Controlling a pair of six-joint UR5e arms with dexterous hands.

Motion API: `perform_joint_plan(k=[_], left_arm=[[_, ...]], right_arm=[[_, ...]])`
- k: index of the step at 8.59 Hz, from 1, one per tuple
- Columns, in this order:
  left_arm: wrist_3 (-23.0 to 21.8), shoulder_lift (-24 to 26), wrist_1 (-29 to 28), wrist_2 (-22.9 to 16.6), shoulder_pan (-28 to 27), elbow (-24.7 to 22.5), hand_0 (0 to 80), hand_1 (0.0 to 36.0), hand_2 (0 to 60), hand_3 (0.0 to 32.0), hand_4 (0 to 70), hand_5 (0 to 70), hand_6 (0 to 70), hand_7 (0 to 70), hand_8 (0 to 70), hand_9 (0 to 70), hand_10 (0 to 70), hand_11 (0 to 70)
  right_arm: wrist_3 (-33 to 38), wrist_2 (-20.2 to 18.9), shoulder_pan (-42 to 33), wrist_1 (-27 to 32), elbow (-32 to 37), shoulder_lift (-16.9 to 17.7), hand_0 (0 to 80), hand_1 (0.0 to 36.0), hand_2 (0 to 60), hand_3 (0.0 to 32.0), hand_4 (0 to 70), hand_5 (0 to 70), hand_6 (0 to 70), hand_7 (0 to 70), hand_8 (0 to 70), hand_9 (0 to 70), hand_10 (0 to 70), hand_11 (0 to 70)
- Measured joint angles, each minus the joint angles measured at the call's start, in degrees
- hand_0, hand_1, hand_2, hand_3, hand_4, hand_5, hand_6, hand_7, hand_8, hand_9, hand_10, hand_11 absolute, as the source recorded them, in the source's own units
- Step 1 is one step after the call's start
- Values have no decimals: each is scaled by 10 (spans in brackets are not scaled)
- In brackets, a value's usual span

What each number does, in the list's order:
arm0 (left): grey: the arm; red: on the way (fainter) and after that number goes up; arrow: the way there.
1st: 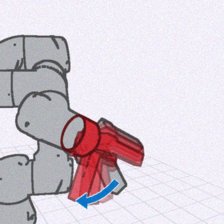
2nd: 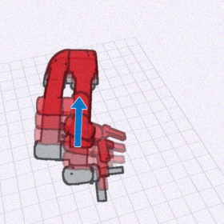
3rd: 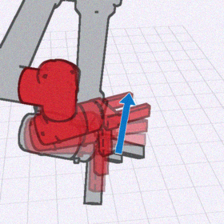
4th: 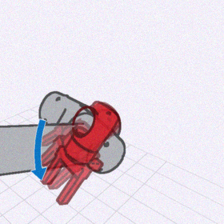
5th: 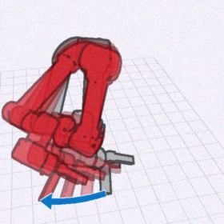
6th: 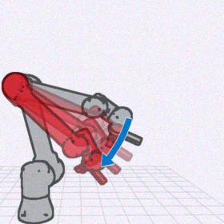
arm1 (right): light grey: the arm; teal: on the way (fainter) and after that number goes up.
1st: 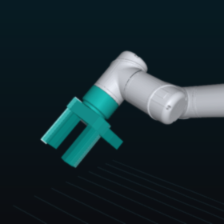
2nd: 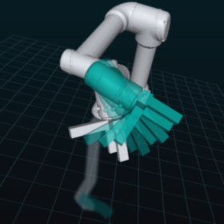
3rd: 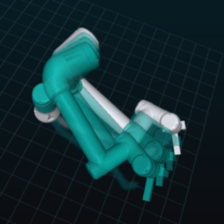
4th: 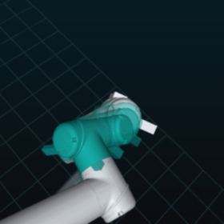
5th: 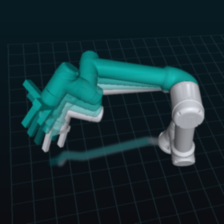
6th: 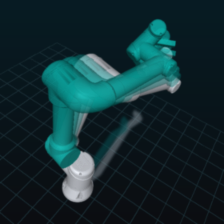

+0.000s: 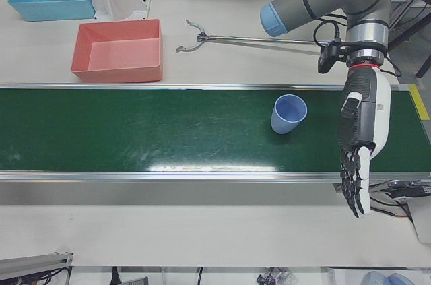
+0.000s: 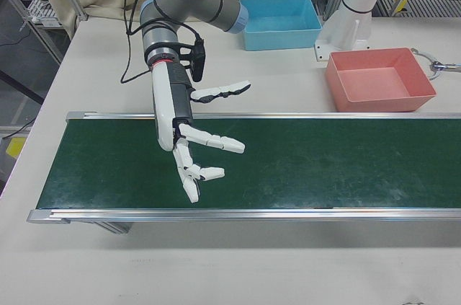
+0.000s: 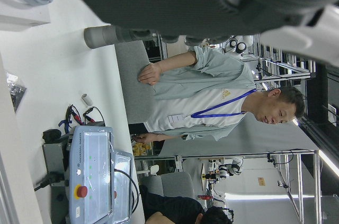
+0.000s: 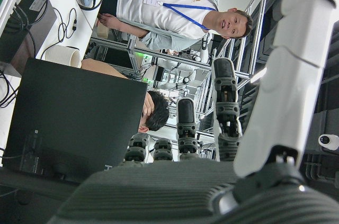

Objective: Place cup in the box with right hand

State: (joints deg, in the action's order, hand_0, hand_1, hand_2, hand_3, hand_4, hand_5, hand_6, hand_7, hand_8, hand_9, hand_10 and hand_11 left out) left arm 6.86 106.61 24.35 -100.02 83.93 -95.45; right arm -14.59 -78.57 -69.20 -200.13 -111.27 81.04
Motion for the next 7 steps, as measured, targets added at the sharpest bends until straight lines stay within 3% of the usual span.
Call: perform_joint_plan(k=[7], left_arm=[[-1,0,0,0,0,0,0,0,0,0,0,0,0,0,0,0,0,0]], right_arm=[[0,0,-1,0,-2,1,562,124,0,0,347,54,97,425,20,96,68,116]])
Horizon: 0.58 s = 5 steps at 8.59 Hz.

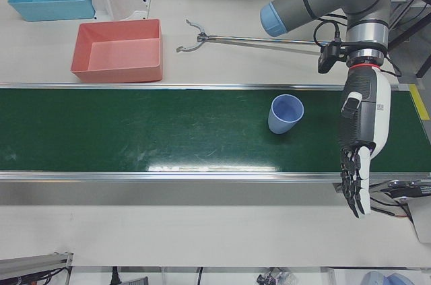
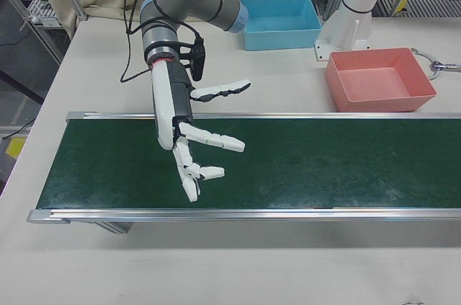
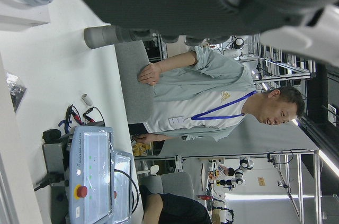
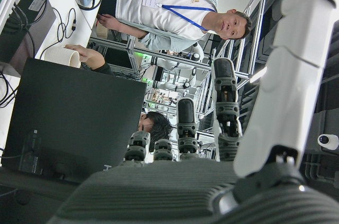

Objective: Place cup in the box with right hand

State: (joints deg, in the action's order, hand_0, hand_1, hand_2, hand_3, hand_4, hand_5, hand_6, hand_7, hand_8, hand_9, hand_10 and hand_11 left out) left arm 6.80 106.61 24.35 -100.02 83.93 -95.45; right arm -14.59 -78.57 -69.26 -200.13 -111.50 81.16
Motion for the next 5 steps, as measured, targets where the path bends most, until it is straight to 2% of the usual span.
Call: perform_joint_plan(k=[5], left_arm=[[0,0,0,0,0,0,0,0,0,0,0,0,0,0,0,0,0,0]], right_arm=[[0,0,0,0,2,-2,560,123,0,0,350,54,97,430,18,94,67,114]])
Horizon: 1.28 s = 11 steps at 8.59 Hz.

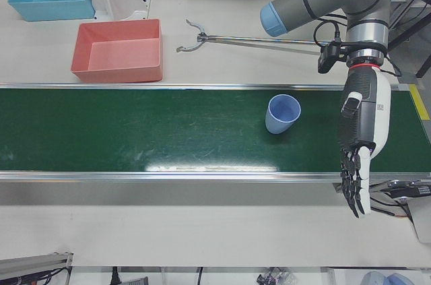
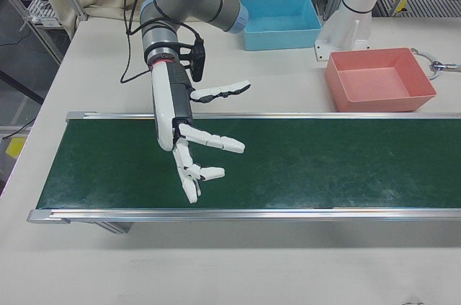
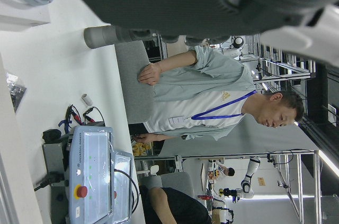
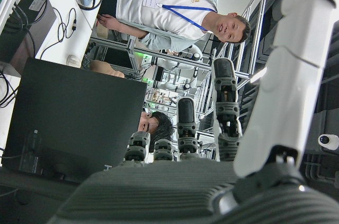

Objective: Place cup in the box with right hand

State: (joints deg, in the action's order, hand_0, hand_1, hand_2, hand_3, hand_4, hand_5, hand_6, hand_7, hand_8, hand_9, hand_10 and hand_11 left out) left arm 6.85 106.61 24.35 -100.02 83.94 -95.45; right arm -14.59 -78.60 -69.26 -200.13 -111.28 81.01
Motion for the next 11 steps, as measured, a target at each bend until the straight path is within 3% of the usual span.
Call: perform_joint_plan(k=[11], left_arm=[[0,0,0,0,0,0,0,0,0,0,0,0,0,0,0,0,0,0]], right_arm=[[1,-1,-1,0,-3,3,561,125,0,0,337,54,93,411,14,89,66,112]])
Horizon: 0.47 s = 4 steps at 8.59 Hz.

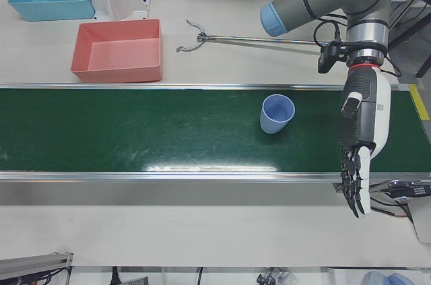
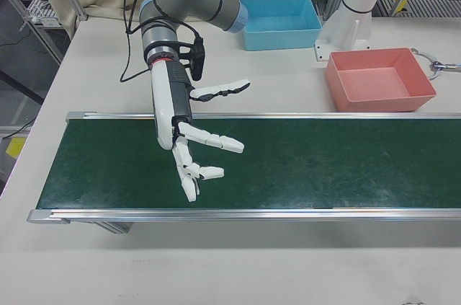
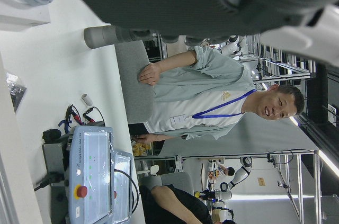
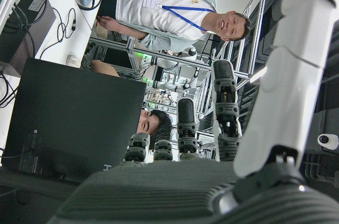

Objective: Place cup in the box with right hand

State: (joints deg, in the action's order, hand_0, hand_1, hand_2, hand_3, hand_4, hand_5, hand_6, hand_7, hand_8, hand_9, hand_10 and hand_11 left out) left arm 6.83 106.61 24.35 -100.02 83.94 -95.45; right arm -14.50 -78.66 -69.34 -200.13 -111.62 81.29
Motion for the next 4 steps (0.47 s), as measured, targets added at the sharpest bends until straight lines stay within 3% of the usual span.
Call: perform_joint_plan(k=[4], left_arm=[[0,0,0,0,0,0,0,0,0,0,0,0,0,0,0,0,0,0]], right_arm=[[0,0,0,0,0,1,560,124,0,0,330,54,90,402,14,85,65,111]])
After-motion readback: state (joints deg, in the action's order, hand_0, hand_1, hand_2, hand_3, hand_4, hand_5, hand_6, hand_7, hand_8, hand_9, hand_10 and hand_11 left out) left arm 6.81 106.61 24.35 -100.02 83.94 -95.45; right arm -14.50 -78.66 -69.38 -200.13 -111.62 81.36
